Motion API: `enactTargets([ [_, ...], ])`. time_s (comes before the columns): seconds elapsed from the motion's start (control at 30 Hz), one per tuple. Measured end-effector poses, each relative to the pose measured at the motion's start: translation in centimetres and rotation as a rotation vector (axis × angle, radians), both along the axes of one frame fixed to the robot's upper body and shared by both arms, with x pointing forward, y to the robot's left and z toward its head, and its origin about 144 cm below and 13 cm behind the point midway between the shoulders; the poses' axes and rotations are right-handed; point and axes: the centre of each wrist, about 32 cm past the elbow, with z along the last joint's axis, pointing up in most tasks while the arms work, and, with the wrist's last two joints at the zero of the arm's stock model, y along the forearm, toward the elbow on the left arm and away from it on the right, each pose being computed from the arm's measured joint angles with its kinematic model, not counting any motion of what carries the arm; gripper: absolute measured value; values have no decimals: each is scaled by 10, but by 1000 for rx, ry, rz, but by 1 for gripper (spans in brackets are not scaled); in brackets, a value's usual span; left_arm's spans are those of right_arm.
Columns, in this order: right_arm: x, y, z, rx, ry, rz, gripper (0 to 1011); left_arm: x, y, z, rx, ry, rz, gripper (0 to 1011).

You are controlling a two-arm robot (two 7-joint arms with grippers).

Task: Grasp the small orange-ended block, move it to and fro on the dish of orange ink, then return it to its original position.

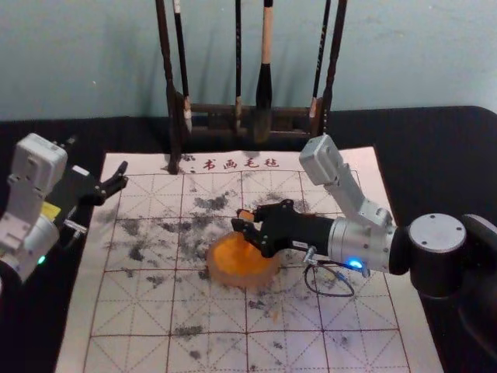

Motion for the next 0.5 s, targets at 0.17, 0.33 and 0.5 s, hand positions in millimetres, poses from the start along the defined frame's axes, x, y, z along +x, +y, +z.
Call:
enactTargets([
  [0.17,-4,-4,1,-7,-1,-11,111,0,0,0,0,0,0,1001],
  [0.33,-8,-8,3,-14,-1,-13,111,0,0,0,0,0,0,1001],
  [0.5,-14,-11,4,-18,2,-5,111,0,0,0,0,0,0,1001],
])
